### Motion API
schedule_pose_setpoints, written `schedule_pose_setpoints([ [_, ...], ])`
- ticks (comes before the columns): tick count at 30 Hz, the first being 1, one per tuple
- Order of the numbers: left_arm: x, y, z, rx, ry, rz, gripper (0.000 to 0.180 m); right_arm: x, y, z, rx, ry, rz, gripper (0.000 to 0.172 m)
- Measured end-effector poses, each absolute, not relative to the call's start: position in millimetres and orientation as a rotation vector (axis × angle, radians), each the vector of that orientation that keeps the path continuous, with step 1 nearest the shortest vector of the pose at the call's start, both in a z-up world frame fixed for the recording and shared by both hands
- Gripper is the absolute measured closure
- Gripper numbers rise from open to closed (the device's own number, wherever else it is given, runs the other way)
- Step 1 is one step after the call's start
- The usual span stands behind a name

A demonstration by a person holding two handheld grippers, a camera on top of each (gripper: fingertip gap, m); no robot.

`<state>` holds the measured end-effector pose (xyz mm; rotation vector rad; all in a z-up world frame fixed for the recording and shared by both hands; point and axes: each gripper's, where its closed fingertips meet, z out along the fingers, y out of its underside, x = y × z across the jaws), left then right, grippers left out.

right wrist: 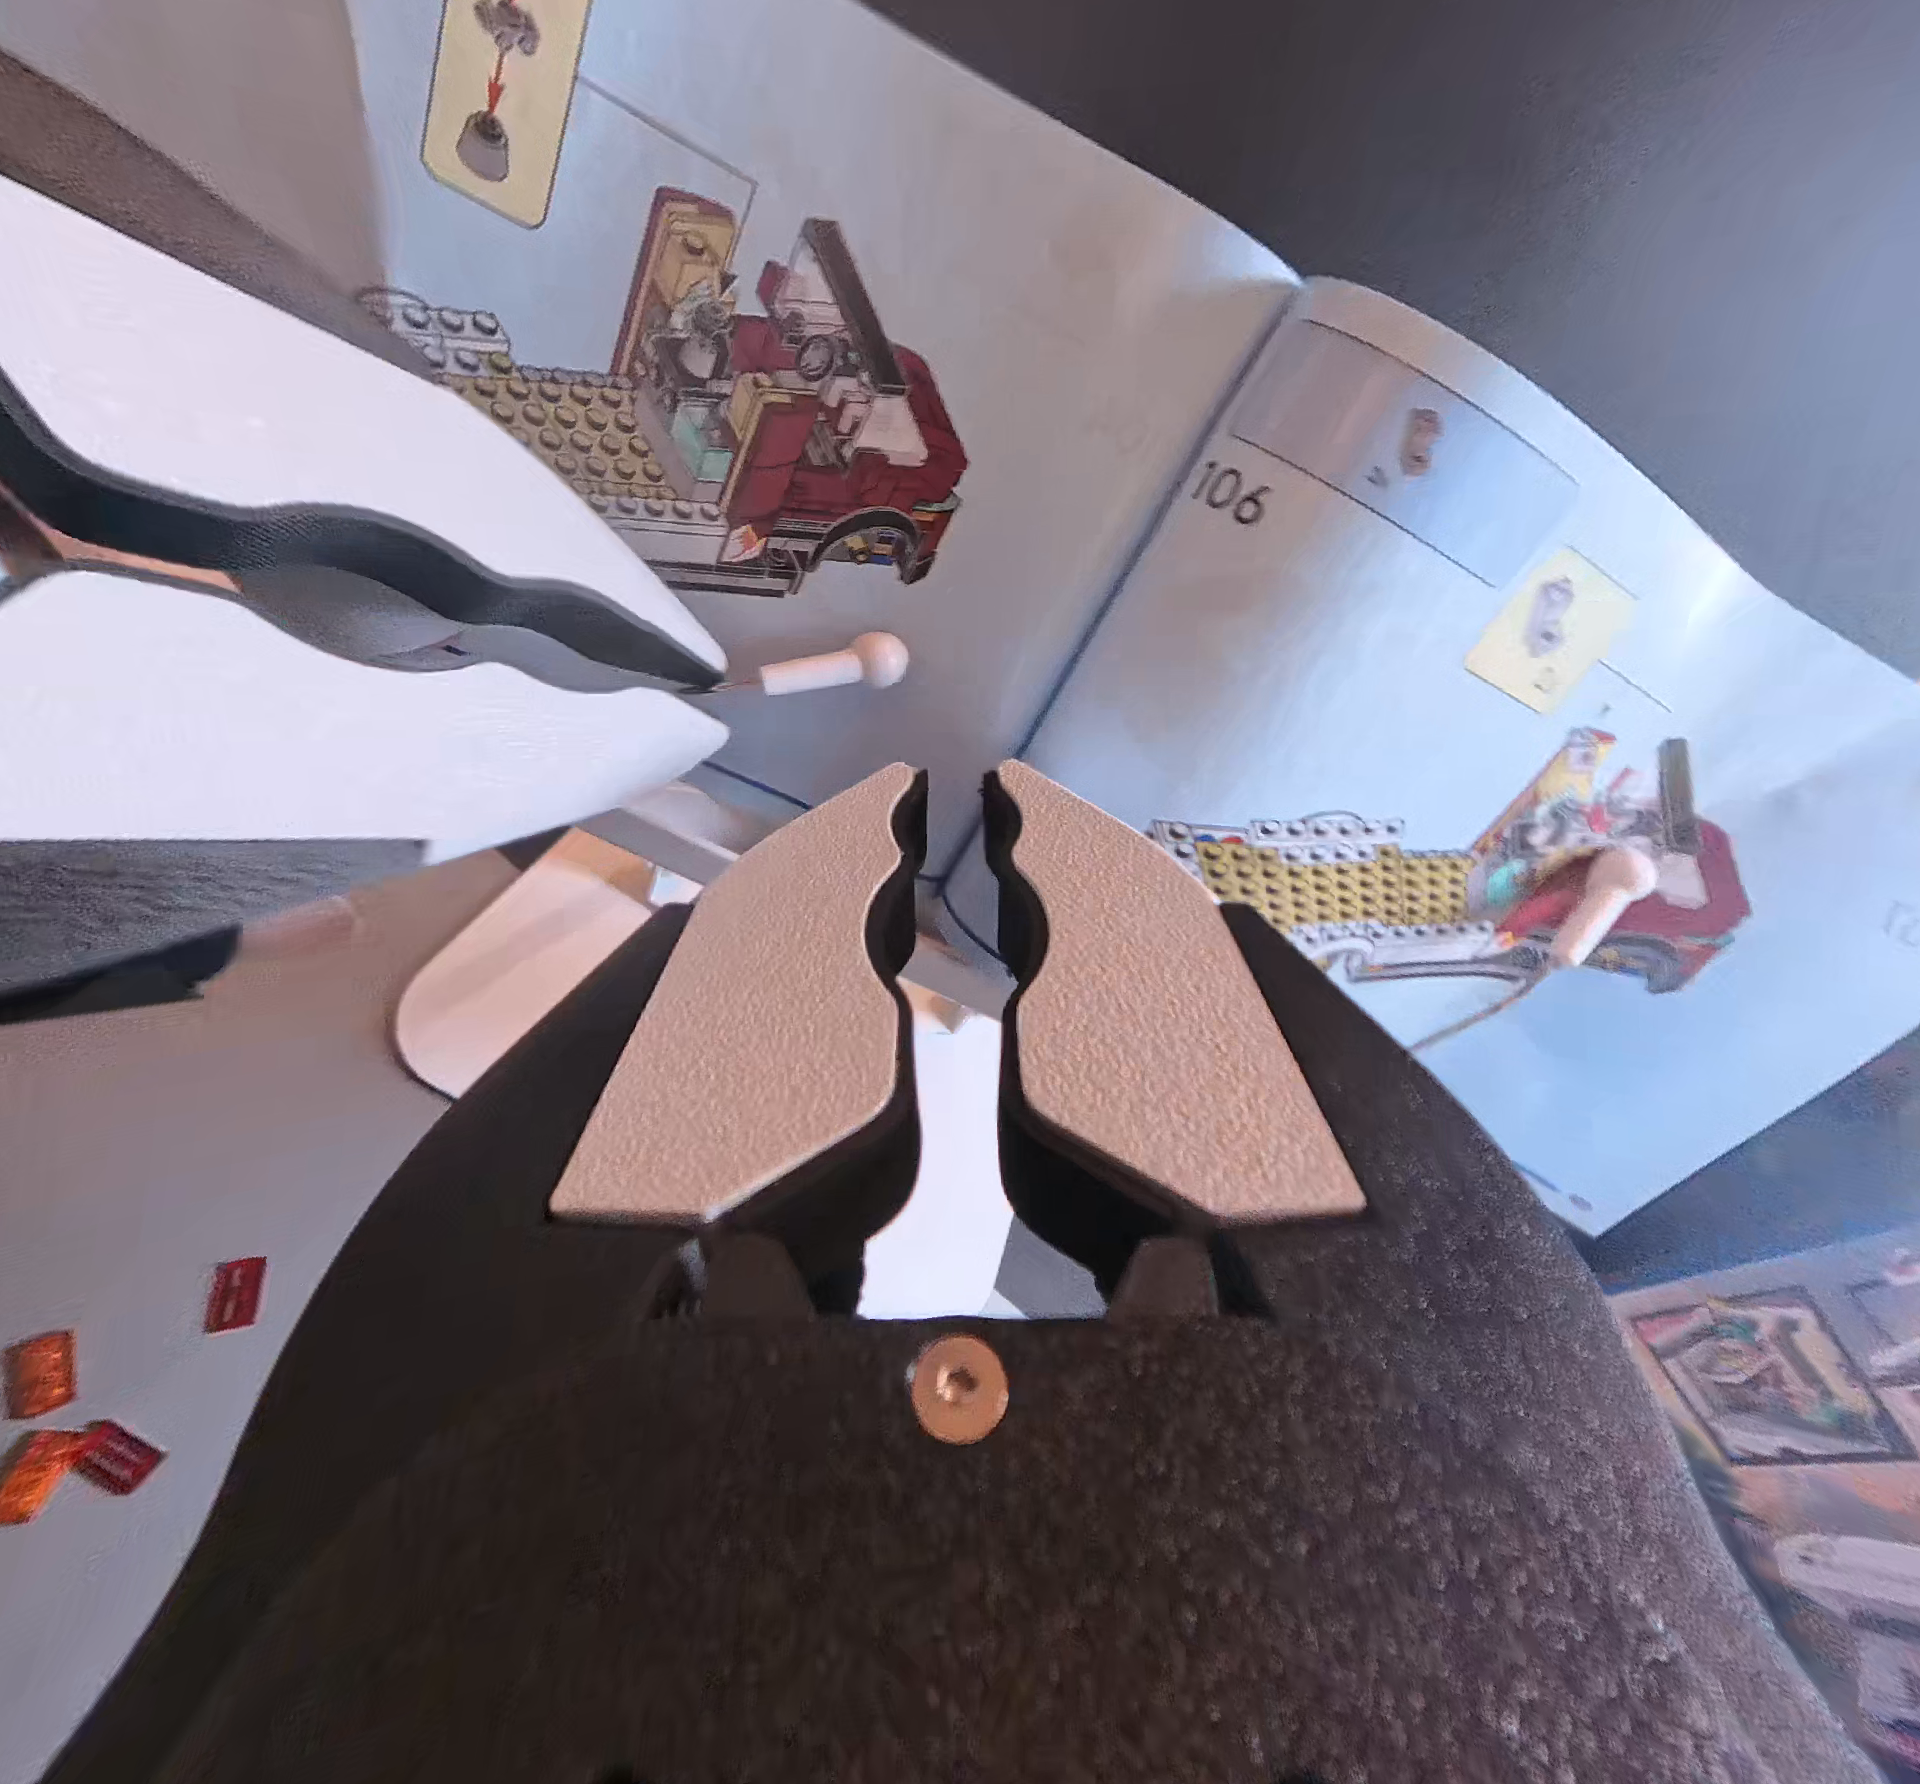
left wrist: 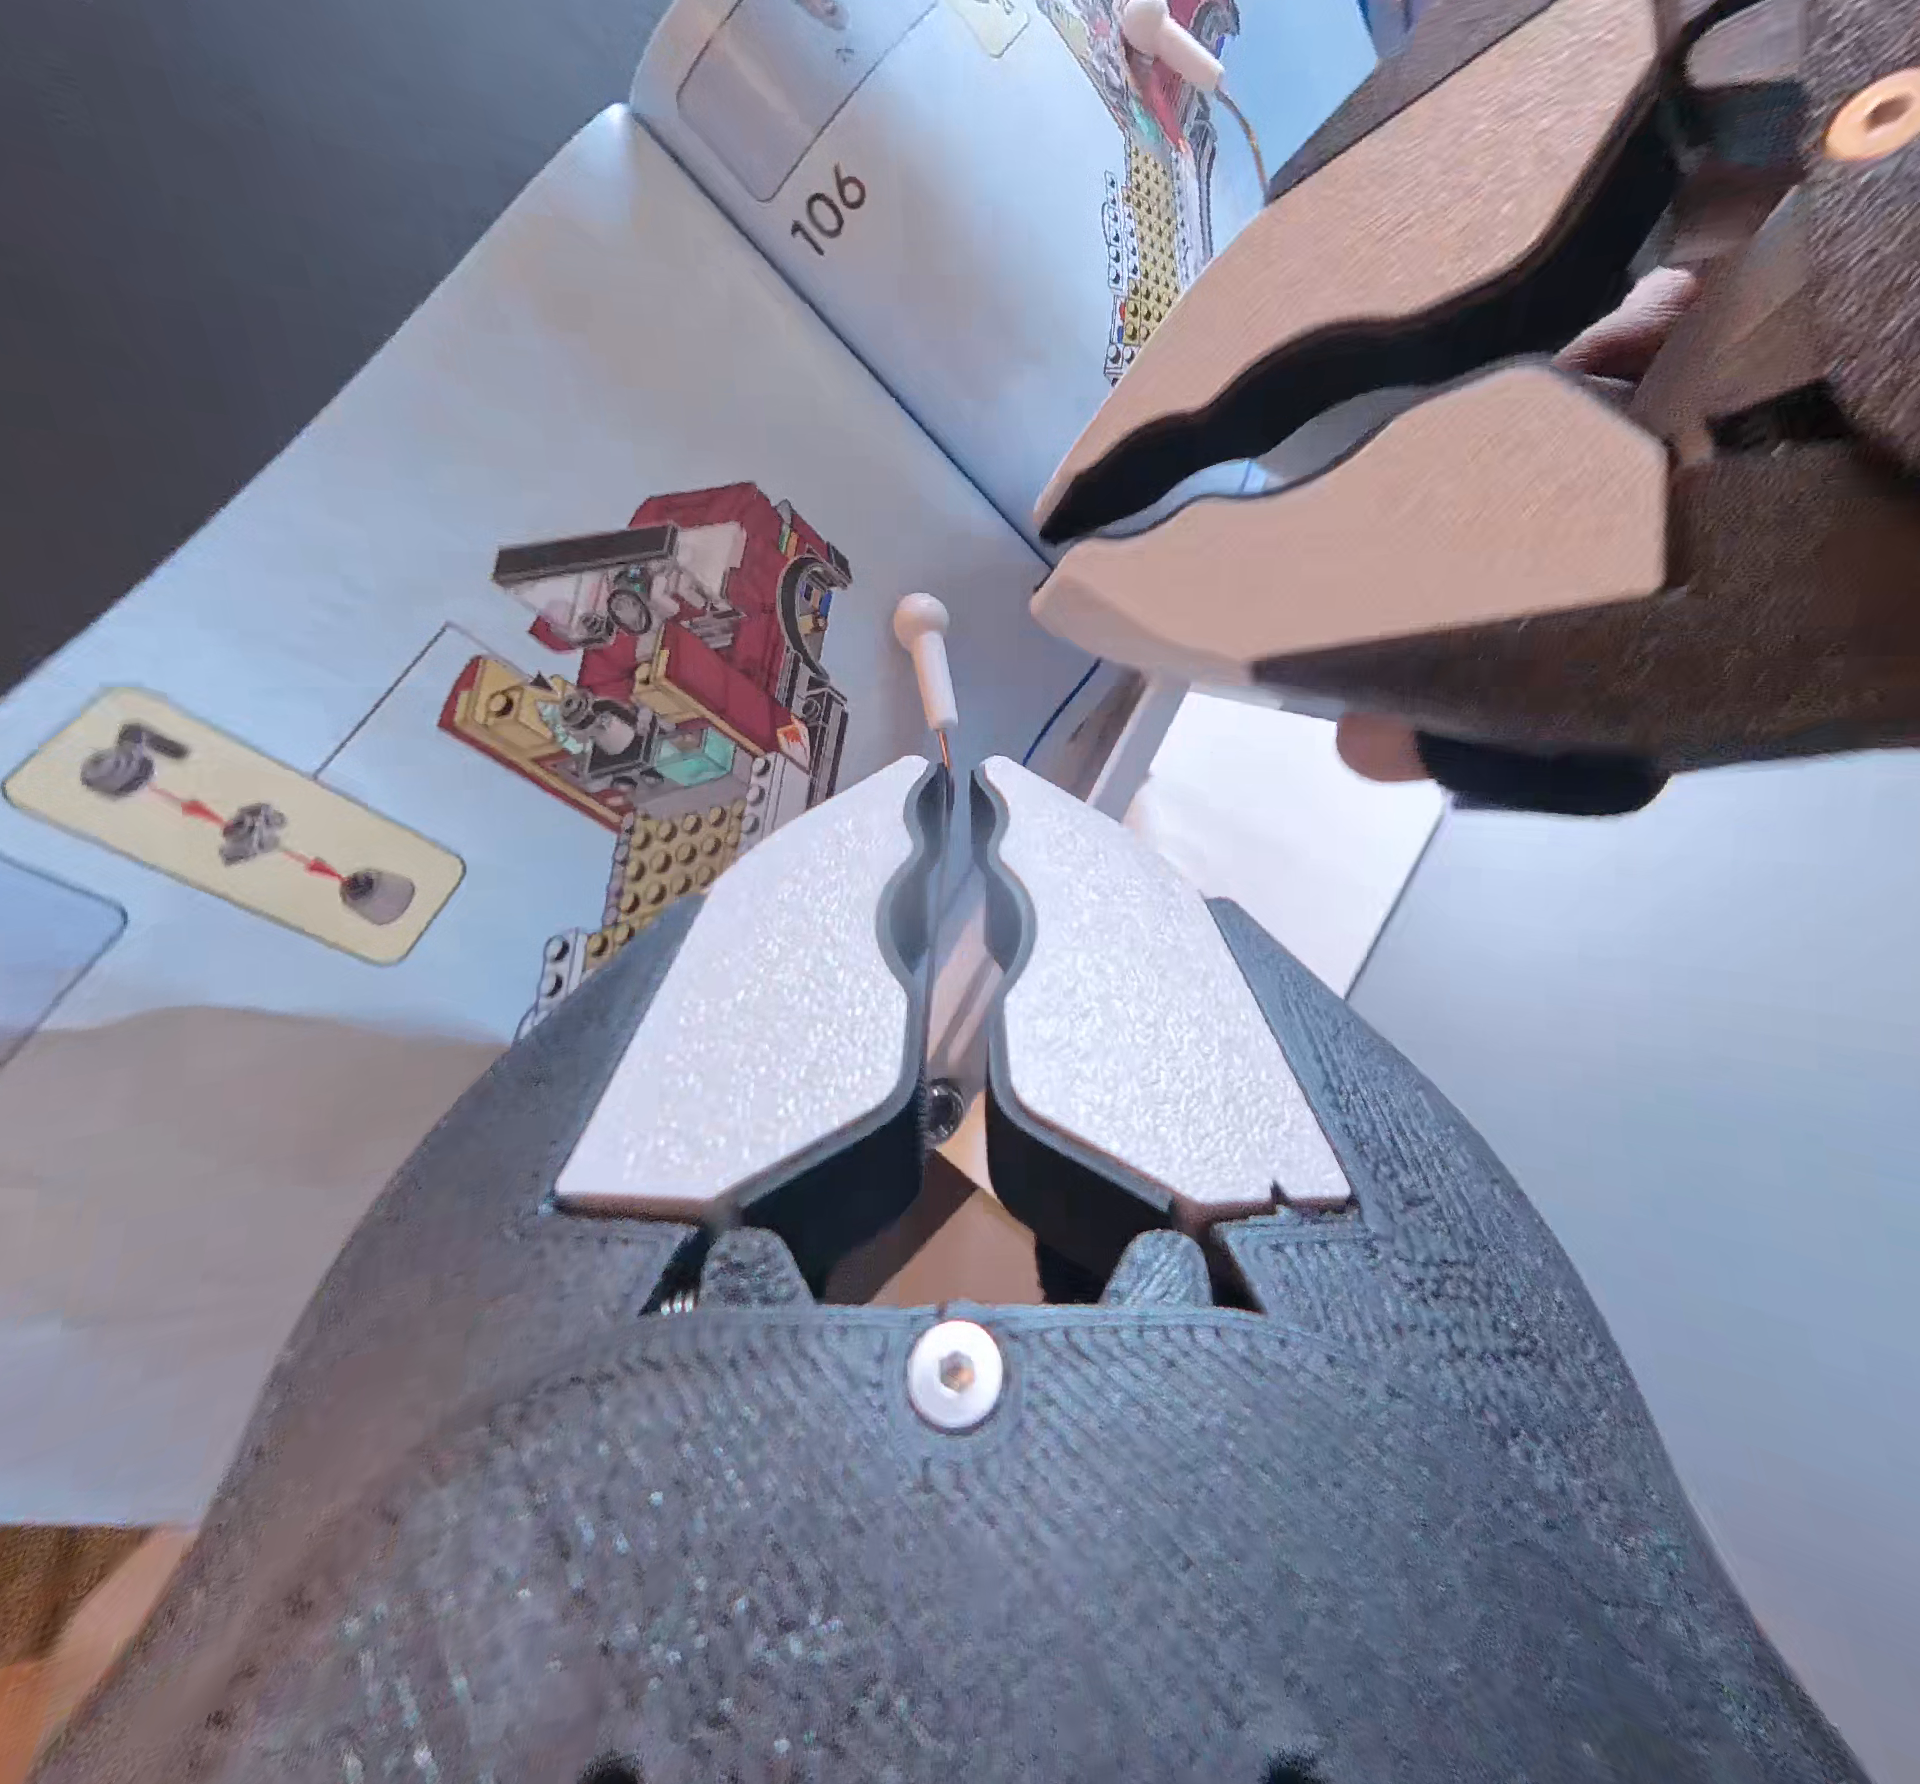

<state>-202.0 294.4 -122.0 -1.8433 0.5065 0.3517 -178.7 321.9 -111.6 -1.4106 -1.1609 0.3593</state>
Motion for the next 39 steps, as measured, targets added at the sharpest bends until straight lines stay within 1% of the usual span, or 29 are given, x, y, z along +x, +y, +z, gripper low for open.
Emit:
schedule_pose_setpoints([
  [2, -204, 283, -117, -1.810, 0.448, 0.283, 0.168, -166, 323, -106, -1.425, -1.105, 0.433, 0.157],
  [5, -229, 263, -118, -1.779, 0.336, 0.314, 0.168, -132, 338, -99, -1.451, -0.966, 0.530, 0.146],
  [7, -249, 253, -121, -1.756, 0.281, 0.351, 0.169, -100, 365, -94, -1.478, -0.835, 0.587, 0.136],
  [8, -259, 250, -123, -1.755, 0.258, 0.358, 0.172, -84, 382, -93, -1.498, -0.771, 0.626, 0.128],
  [9, -265, 248, -125, -1.752, 0.241, 0.339, 0.177, -70, 399, -94, -1.525, -0.727, 0.676, 0.116],
  [11, -270, 248, -124, -1.741, 0.223, 0.270, 0.180, -54, 430, -106, -1.593, -0.719, 0.724, 0.095],
  [13, -276, 252, -123, -1.752, 0.215, 0.274, 0.180, -55, 447, -122, -1.630, -0.780, 0.785, 0.087],
  [15, -283, 257, -124, -1.766, 0.222, 0.321, 0.180, -65, 453, -128, -1.634, -0.832, 0.927, 0.088],
  [17, -290, 261, -124, -1.760, 0.214, 0.337, 0.180, -78, 451, -129, -1.616, -0.894, 1.099, 0.097],
  [19, -291, 263, -123, -1.749, 0.206, 0.296, 0.180, -85, 437, -127, -1.584, -0.966, 1.309, 0.129],
  [20, -291, 263, -123, -1.751, 0.206, 0.283, 0.180, -85, 431, -125, -1.559, -0.977, 1.363, 0.138],
  [23, -299, 262, -122, -1.748, 0.192, 0.326, 0.180, -78, 417, -124, -1.483, -0.980, 1.337, 0.141],
  [27, -304, 264, -128, -1.761, 0.157, 0.301, 0.178, -75, 412, -123, -1.464, -0.937, 1.285, 0.140],
  [29, -302, 260, -124, -1.735, 0.126, 0.263, 0.174, -72, 416, -124, -1.505, -0.920, 1.244, 0.129],
  [32, -296, 244, -113, -1.658, 0.103, 0.214, 0.169, -54, 418, -112, -1.509, -0.843, 1.180, 0.119],
  [35, -282, 219, -102, -1.574, 0.102, 0.155, 0.169, -27, 399, -89, -1.431, -0.825, 1.008, 0.123],
  [39, -251, 177, -92, -1.493, 0.155, 0.094, 0.172, -12, 339, -65, -1.311, -0.890, 0.812, 0.132],
])
